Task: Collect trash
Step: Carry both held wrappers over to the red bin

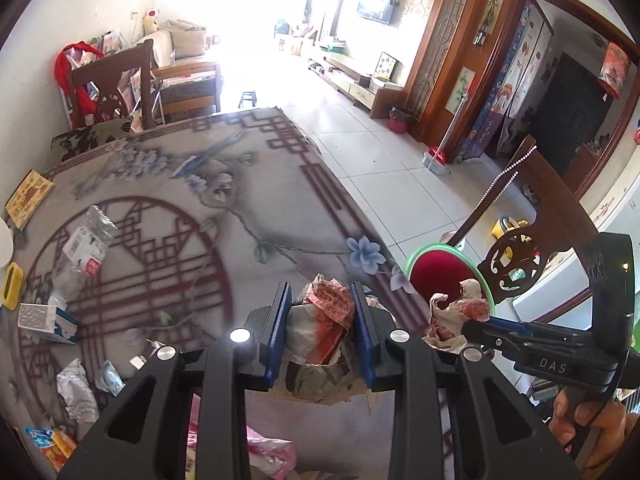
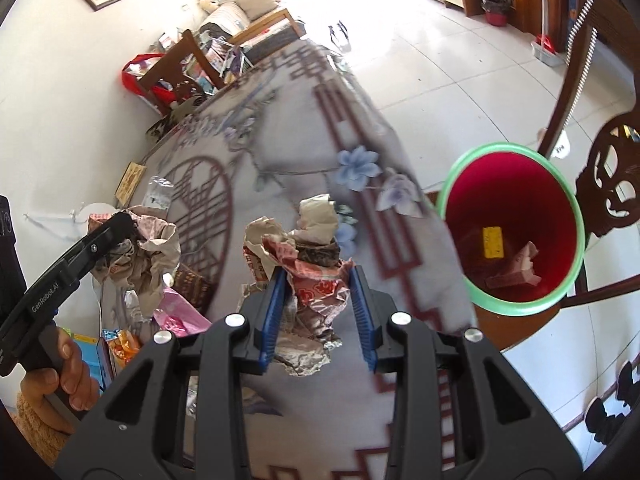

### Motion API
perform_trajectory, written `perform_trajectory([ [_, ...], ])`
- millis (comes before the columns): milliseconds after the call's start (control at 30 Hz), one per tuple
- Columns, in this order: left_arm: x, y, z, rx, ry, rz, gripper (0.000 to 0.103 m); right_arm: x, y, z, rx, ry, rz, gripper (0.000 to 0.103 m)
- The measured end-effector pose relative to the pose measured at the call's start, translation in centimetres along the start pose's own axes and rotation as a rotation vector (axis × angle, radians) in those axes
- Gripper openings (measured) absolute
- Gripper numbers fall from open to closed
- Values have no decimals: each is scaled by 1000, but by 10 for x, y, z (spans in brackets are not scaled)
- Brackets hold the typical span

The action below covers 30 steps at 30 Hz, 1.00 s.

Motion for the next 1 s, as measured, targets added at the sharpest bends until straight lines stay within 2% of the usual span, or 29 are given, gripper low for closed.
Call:
perform_trajectory([
  [400,-5,-24,-43,-21,-39,30,28,10,0,-30,-32,-1,43,33],
  [767,4,-39,-51,-30,-4,69,27,10,6,-52,-28,-30,34,33],
  [1000,3,-39,-62,-37,-30,64,27,3,13,-71,-6,-53,11,33],
])
Point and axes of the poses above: each gripper's, at about its wrist camera, not at the fingertips, and y roughly against the way its jaws point, z to its left, x to its underside, the point moved 2 cm from there along -y, roughly the way its jaws point, and after that the axes turned 2 degrees about x, right-handed, at the moved point
